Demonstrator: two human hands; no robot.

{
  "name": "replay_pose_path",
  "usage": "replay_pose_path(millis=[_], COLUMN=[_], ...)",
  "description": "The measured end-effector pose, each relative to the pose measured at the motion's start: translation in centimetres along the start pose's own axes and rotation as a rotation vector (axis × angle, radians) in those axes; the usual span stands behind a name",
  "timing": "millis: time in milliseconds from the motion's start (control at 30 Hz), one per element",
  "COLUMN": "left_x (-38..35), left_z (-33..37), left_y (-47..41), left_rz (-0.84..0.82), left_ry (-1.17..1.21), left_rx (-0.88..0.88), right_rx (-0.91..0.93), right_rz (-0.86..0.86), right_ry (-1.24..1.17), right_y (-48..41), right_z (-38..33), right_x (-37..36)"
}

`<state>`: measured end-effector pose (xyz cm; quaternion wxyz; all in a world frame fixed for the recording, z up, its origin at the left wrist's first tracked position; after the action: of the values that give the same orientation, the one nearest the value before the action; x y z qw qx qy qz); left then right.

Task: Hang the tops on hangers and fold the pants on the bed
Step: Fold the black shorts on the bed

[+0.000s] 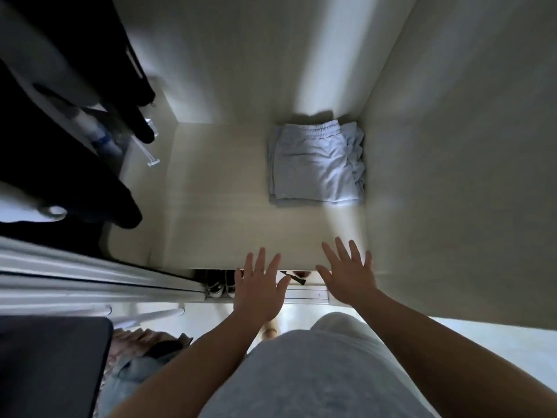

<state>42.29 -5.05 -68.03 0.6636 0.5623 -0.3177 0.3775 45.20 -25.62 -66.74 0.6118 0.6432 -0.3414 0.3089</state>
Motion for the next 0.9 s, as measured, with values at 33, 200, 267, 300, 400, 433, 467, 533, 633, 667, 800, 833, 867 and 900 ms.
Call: replay_pose_path(millis=[33, 200, 267, 300, 400, 433, 467, 533, 633, 667, 800, 833, 867, 900], left_x=[0.1, 0.0, -0.4, -0.8, -2.8, -3.5, -4.1, -5.2, -7.4, -8.2, -11.5, -12.3, -13.1, -14.0], left_z=[0.1, 1.3, 1.8, 2.1, 3.1, 3.5, 4.0, 4.8, 6.3, 6.7, 8.2, 8.4, 8.5, 8.5], left_y=[0.9, 5.5, 7.6, 8.8, 12.4, 13.8, 15.2, 18.3, 22.9, 24.5, 31.1, 32.8, 34.3, 36.0], left_rz=[0.024, 0.15, 0.21, 0.231, 0.243, 0.251, 0.265, 0.3, 0.311, 0.302, 0.321, 0.318, 0.308, 0.299], left_ry=[-0.002, -0.064, -0.063, -0.057, -0.054, -0.036, -0.002, 0.06, 0.099, 0.136, 0.262, 0.272, 0.28, 0.291], left_rx=[-0.004, -0.011, 0.008, 0.032, 0.11, 0.14, 0.171, 0.243, 0.385, 0.436, 0.593, 0.633, 0.682, 0.736], right_rx=[0.017, 0.111, 0.175, 0.217, 0.367, 0.418, 0.466, 0.546, 0.642, 0.672, 0.805, 0.843, 0.886, 0.935], right_rz=[0.014, 0.076, 0.093, 0.103, 0.153, 0.164, 0.18, 0.194, 0.129, 0.109, 0.045, 0.026, 0.008, -0.01], right_ry=[0.008, 0.022, 0.027, 0.053, 0.137, 0.15, 0.151, 0.146, 0.194, 0.206, 0.246, 0.258, 0.272, 0.283], right_y=[0.8, 4.4, 5.8, 6.7, 9.5, 10.6, 11.7, 13.6, 16.0, 16.9, 20.5, 21.4, 22.4, 23.5], right_z=[0.1, 1.0, 1.5, 1.8, 2.8, 3.1, 3.4, 3.8, 4.3, 4.2, 2.7, 2.1, 1.4, 0.6], right_x=[0.1, -0.5, -0.9, -1.3, -2.4, -2.7, -3.1, -4.0, -6.3, -6.9, -8.9, -9.3, -9.8, -10.4])
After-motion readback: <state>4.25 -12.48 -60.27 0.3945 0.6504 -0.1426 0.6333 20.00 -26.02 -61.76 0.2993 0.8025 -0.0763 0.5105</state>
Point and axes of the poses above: each hand's wrist, its own y-axis away from the middle knuckle, its own x-axis out of the back of the hand, z = x × y, the point moved 5 cm from there along -y, towards the middle knuckle, and after that the axes turned 3 degrees about -y, right-handed, at the moved point
